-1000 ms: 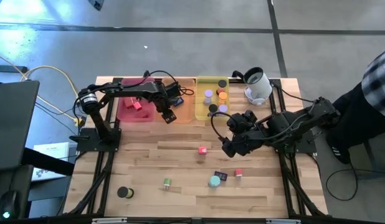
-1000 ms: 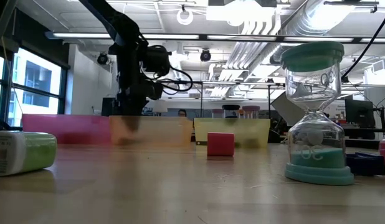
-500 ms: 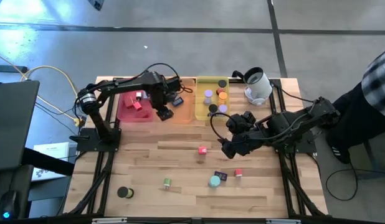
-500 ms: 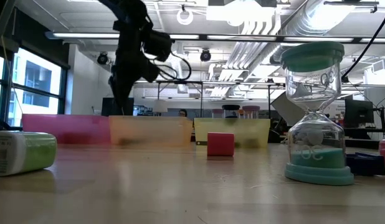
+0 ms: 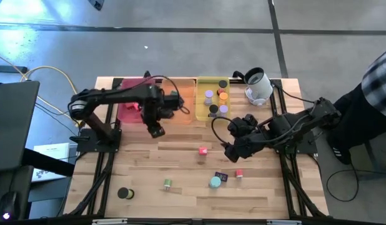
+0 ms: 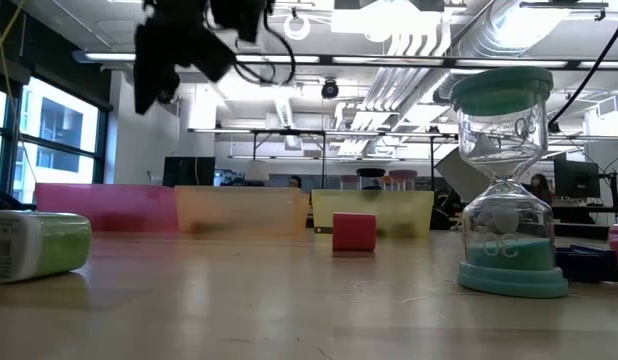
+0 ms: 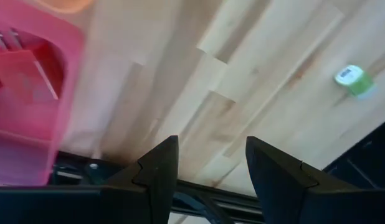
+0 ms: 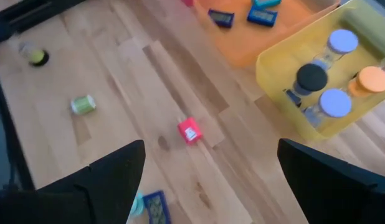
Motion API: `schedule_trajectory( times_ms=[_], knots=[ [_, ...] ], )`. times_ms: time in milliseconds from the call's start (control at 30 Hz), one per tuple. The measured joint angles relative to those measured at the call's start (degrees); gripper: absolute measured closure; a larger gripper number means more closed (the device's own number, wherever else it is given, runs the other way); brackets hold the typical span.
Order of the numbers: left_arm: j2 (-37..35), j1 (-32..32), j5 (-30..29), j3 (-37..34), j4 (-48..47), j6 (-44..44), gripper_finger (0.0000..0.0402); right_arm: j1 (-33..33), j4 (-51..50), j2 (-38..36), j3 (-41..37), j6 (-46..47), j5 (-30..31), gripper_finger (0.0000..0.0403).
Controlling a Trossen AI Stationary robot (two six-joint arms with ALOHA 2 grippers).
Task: Pick & Place Office items
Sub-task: Put the pink charger adapter into the red bin
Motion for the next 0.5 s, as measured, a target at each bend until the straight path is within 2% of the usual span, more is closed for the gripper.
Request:
schedule_trajectory(
  times_ms=[300,500],
  knots=[
    [-6.19,-16.63,-0.22,0.0,1.35,-7.23,0.0221,4.83,-1.01,0.0,-0.05,-2.1,-1.95,0.0048],
    [-7.75,-27.9,-2.05,-0.02,11.19,-10.91,0.0221,6.69,3.29,-0.1,-5.72,-1.78,-1.39,0.0048]
  ],
)
